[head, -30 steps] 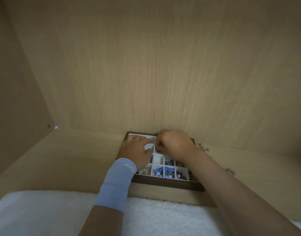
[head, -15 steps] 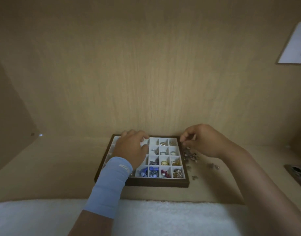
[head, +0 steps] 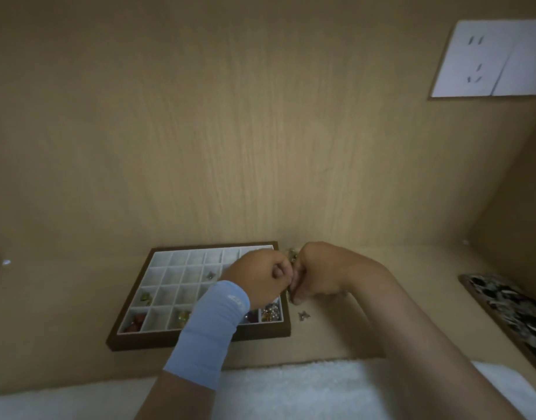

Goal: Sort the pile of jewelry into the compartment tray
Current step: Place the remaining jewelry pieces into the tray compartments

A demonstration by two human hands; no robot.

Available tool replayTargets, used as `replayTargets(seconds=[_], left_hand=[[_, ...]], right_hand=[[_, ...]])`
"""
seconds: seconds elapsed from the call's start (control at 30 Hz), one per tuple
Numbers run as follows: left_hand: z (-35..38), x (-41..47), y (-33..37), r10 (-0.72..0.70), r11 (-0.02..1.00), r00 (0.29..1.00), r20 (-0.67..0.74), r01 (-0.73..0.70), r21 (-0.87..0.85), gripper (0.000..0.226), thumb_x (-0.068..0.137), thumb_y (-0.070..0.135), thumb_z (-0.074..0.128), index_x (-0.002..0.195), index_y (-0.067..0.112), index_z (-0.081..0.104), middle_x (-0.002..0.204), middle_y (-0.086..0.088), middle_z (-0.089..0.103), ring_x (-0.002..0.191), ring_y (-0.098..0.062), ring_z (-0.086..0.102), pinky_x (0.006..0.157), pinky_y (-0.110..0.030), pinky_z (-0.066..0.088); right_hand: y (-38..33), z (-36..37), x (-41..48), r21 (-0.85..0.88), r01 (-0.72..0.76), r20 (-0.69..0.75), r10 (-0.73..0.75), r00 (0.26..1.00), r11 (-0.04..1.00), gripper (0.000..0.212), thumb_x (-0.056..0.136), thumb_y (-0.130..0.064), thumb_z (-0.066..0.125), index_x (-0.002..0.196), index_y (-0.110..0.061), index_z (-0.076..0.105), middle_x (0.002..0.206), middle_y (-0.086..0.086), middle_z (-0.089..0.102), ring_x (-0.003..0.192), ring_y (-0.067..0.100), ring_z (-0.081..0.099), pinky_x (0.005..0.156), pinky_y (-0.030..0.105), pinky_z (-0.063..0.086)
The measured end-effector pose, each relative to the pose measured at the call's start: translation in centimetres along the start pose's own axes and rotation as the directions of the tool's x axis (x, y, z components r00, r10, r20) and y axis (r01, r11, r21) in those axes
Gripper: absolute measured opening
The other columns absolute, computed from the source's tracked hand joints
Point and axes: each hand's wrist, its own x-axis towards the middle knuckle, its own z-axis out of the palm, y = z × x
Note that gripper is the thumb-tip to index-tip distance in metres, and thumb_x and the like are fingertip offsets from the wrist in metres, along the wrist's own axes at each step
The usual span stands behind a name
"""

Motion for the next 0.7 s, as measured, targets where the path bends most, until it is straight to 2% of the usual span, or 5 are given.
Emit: replayTargets(seconds=[0.13, 0.27, 0.43, 0.6, 0.7], left_hand=[[-0.3, 0.1, -1.2, 0.013, 0.997, 1.000, -0.023, -0.015, -0.072, 0.008, 0.083, 0.023, 0.067, 0.079, 0.029, 0.067, 0.080, 0.011, 0.063, 0.069, -0.002, 0.056, 0.075, -0.027, 0.052], [-0.1, 0.0, -1.1, 0.039, 0.988, 0.999, 0.019, -0.036, -0.151, 0.012, 0.078, 0.026, 0.076, 0.085, 0.029, 0.067, 0.081, 0.012, 0.066, 0.062, 0.008, 0.053, 0.066, -0.012, 0.043], [-0.1, -0.1, -0.6, 0.050, 0.968, 0.993, -0.102, -0.074, -0.241, 0.025, 0.069, 0.032, 0.084, 0.085, 0.032, 0.065, 0.083, 0.013, 0.070, 0.066, 0.001, 0.056, 0.073, -0.027, 0.055], [-0.8, -0.2, -0.9, 0.033, 0.954, 0.959, -0.281, -0.114, -0.278, 0.018, 0.073, 0.033, 0.081, 0.082, 0.033, 0.066, 0.079, 0.017, 0.068, 0.067, 0.000, 0.060, 0.071, -0.026, 0.055], [-1.1, -0.2, -1.3, 0.005, 0.946, 0.951, -0.308, -0.105, -0.307, 0.015, 0.076, 0.027, 0.080, 0.083, 0.031, 0.067, 0.079, 0.011, 0.070, 0.073, -0.007, 0.066, 0.073, -0.029, 0.058]], right_hand=[[0.0, 0.5, 0.7, 0.026, 0.018, 0.002, -0.018, 1.000, 1.000, 0.016, 0.068, -0.029, 0.087, 0.081, -0.028, 0.080, 0.073, -0.011, 0.072, 0.068, 0.004, 0.063, 0.073, 0.027, 0.053], [0.6, 0.2, 0.7, 0.119, -0.007, -0.033, 0.011, 0.999, 0.993, 0.006, 0.074, -0.025, 0.082, 0.073, -0.024, 0.077, 0.059, -0.002, 0.068, 0.050, 0.012, 0.059, 0.057, 0.031, 0.053], [1.5, -0.7, 0.4, 0.367, 0.038, -0.111, 0.004, 0.994, 0.930, 0.009, 0.087, -0.014, 0.074, 0.078, -0.013, 0.077, 0.053, -0.005, 0.064, 0.043, 0.006, 0.054, 0.050, 0.021, 0.045], [1.3, -0.2, 0.9, 0.582, 0.121, -0.211, 0.006, 0.978, 0.804, 0.010, 0.092, -0.012, 0.070, 0.087, -0.009, 0.078, 0.079, 0.018, 0.075, 0.053, 0.016, 0.059, 0.059, 0.032, 0.051], [0.8, 0.0, 1.0, 0.624, 0.145, -0.232, 0.005, 0.973, 0.768, 0.012, 0.095, -0.016, 0.067, 0.093, -0.009, 0.077, 0.083, 0.008, 0.077, 0.053, 0.015, 0.060, 0.058, 0.031, 0.050]])
